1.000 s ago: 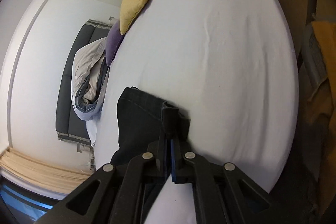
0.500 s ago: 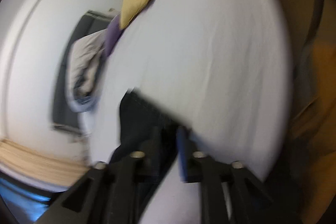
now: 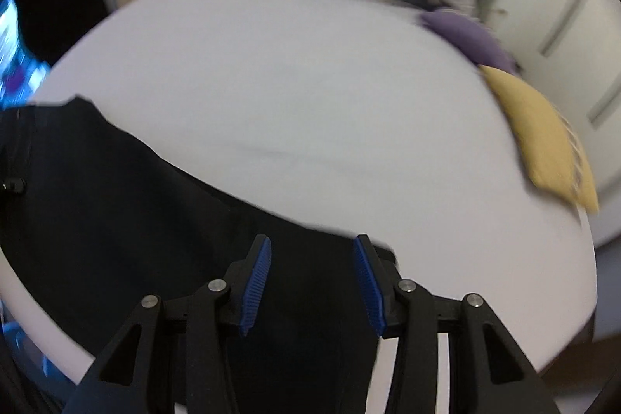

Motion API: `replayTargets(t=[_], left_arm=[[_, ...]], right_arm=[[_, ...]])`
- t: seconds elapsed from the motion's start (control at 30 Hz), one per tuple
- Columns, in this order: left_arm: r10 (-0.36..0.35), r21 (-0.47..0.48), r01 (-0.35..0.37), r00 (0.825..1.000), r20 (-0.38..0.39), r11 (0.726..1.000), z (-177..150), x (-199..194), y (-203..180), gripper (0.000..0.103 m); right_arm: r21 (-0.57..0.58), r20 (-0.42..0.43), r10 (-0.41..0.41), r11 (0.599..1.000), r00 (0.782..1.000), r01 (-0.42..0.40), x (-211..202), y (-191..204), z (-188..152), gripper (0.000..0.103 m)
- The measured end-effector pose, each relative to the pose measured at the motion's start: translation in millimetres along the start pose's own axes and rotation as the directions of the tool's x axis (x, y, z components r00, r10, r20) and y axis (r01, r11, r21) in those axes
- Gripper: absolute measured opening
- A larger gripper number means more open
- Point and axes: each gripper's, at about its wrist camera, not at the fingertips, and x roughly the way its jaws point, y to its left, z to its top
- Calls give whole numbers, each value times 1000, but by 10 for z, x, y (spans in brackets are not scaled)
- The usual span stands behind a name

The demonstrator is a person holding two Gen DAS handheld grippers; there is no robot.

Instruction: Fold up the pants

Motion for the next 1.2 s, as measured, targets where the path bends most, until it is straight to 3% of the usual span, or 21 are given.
replayTargets(t=[0.07, 0.17, 0.27, 0.33, 0.37, 0.4, 0.43, 0.47, 0.53, 0.57, 0.6, 0.7, 0.77, 0.87, 0.93, 1.0, 1.03, 1.1, 1.13, 1.17, 1.2], left_arm=[[-4, 1, 4, 1000, 0, 1000, -8, -6, -19, 5], [-1, 1, 1, 1000, 0, 1000, -7, 83, -70, 5], [5, 5, -5, 1000, 0, 1000, -12, 140, -96, 5], [4, 4, -4, 1000, 1, 1000, -16, 138, -97, 5], [4, 3, -4, 1000, 1, 1000, -8, 150, -96, 5], [3, 2, -3, 1000, 1, 1000, -8, 150, -98, 5], [4, 3, -4, 1000, 2, 1000, -10, 150, -102, 5], [5, 3, -5, 1000, 2, 1000, -14, 155, -104, 5], [3, 0, -3, 1000, 1, 1000, -12, 150, -106, 5], [1, -1, -1, 1000, 1, 1000, -14, 150, -100, 5], [3, 0, -3, 1000, 2, 1000, -16, 151, -103, 5], [7, 4, -7, 1000, 4, 1000, -19, 155, -98, 5], [10, 7, -10, 1000, 6, 1000, -25, 156, -103, 5], [18, 10, -18, 1000, 6, 1000, -34, 158, -119, 5], [19, 10, -19, 1000, 3, 1000, -35, 153, -131, 5], [17, 7, -17, 1000, -1, 1000, -31, 144, -139, 5], [16, 6, -15, 1000, -1, 1000, -31, 138, -141, 5], [17, 7, -17, 1000, 1, 1000, -26, 137, -143, 5], [22, 9, -22, 1000, 2, 1000, -25, 140, -149, 5], [26, 11, -26, 1000, 3, 1000, -24, 141, -155, 5], [31, 13, -31, 1000, 4, 999, -22, 143, -161, 5]], right_arm=[[-54, -64, 49, 997, 997, -52, 208, 94, 108, 48], [-163, -194, 46, 984, 980, -78, 597, 311, 69, 47], [-147, -171, 14, 988, 985, -40, 739, 320, -58, 46], [-51, -117, -60, 997, 991, 54, 745, 174, -90, 45], [-20, -93, -153, 988, 984, 151, 751, 103, -112, 42], [17, -110, -292, 955, 950, 296, 815, -11, -168, 33], [68, -129, -346, 932, 930, 356, 845, -106, -220, 30], [153, -138, -348, 918, 927, 367, 827, -219, -277, 30], [327, -85, -315, 887, 945, 325, 576, -307, -328, 30], [344, -35, -297, 893, 954, 291, 436, -253, -305, 30], [338, 49, -240, 917, 970, 210, 207, -95, -279, 30], [246, 161, -29, 969, 987, -11, -139, 384, -216, 30], [175, 164, 24, 983, 986, -53, -140, 682, -212, 30], [174, -4, -34, 984, 999, 34, 337, 760, -452, 29], [366, 50, -41, 930, 998, 19, 406, 372, -736, 28], [498, 0, -166, 855, 986, 144, 294, 43, -960, 11], [541, -37, -230, 814, 972, 213, 208, -69, -1048, 8], [643, -64, -260, 728, 963, 240, -76, -172, -1247, 12], [677, 3, -222, 718, 975, 161, -227, -145, -1321, 12], [692, 139, -142, 722, 980, 6, -444, -59, -1373, 12], [669, 234, -80, 736, 969, -101, -595, 96, -1456, 16]])
